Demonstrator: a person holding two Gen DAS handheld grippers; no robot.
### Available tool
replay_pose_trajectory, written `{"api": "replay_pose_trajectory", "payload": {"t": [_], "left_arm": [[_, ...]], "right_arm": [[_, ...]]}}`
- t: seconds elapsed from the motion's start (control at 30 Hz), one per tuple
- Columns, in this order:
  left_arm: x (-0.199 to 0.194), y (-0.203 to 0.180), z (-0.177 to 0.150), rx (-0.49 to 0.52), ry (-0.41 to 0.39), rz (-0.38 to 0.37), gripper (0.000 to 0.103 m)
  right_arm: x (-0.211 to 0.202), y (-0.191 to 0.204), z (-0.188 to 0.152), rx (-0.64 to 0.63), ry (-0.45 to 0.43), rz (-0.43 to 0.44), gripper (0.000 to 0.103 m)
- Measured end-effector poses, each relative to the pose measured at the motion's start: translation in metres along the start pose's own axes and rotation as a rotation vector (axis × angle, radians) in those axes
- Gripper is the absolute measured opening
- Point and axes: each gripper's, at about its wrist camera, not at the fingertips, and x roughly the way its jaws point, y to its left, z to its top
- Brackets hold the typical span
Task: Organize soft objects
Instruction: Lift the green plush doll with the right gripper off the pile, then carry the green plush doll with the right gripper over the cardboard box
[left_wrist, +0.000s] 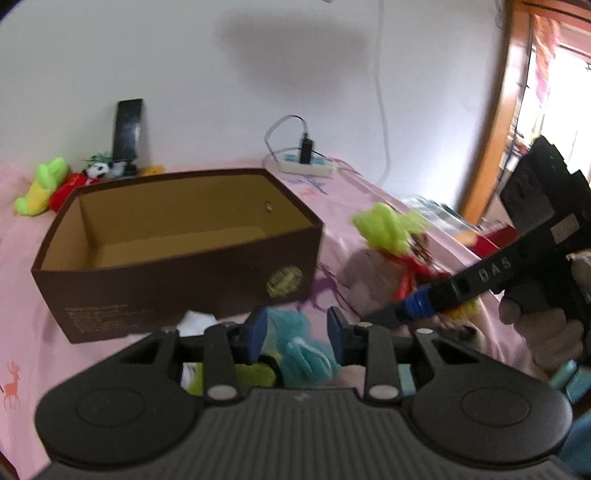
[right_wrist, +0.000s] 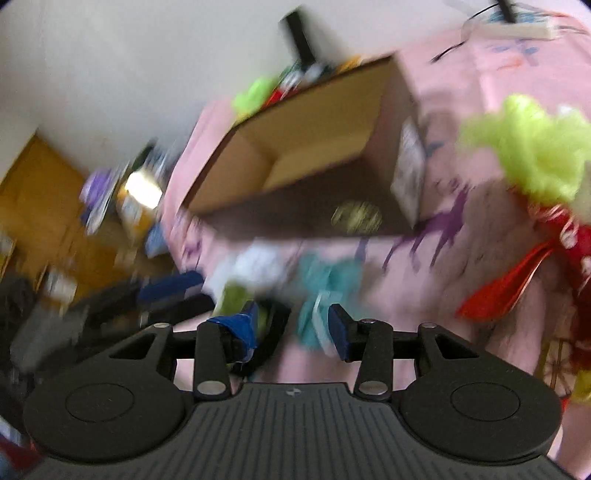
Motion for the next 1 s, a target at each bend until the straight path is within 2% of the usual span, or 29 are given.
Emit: {"api": "replay_pose_trajectory", "payload": {"t": [0.03, 0.07, 0.13, 0.23, 0.33, 0.47, 0.6, 0.67, 0.73, 0.83, 0.9, 1.0], "left_arm": [[-0.005, -0.002, -0.003, 0.008, 0.013, -0.010, 0.034], [-0.010, -0.003, -0.007, 0.015, 0.031, -0.025, 0.043], [-0.023, -0.008, -0.017, 0.037, 0.069, -0.049, 0.051], [-0.038, -0.019, -0.037, 0.041, 0.135, -0.115, 0.056], [-0.041, -0.033, -0.062, 0.038, 0.214, -0.176, 0.059], [-0.026, -0.042, -0.094, 0.001, 0.318, -0.197, 0.061], [-0.006, -0.027, -0.123, -0.147, 0.400, -0.211, 0.061], [0.000, -0.021, -0.130, -0.179, 0.420, -0.214, 0.061], [0.006, -0.020, -0.138, -0.165, 0.437, -0.183, 0.061], [0.019, -0.021, -0.145, -0.155, 0.475, -0.196, 0.061], [0.026, -0.027, -0.144, -0.127, 0.468, -0.235, 0.063], [0.039, -0.033, -0.142, -0.075, 0.486, -0.231, 0.064]], "right_arm": [[0.001, 0.006, -0.006, -0.041, 0.049, 0.006, 0.027], [0.001, 0.012, -0.013, -0.087, 0.093, 0.005, 0.027], [0.003, 0.024, -0.030, -0.175, 0.172, 0.008, 0.027], [0.011, 0.035, -0.058, -0.242, 0.292, 0.021, 0.027], [0.015, 0.035, -0.080, -0.257, 0.346, 0.015, 0.027], [0.021, 0.036, -0.099, -0.294, 0.329, 0.001, 0.027], [0.031, 0.031, -0.108, -0.317, 0.321, -0.009, 0.027], [0.037, 0.028, -0.109, -0.333, 0.330, -0.014, 0.027], [0.044, 0.026, -0.110, -0.347, 0.337, -0.019, 0.027], [0.048, 0.022, -0.109, -0.347, 0.344, -0.019, 0.027], [0.051, 0.019, -0.109, -0.342, 0.358, -0.003, 0.028], [0.055, 0.012, -0.109, -0.326, 0.381, 0.010, 0.031]]}}
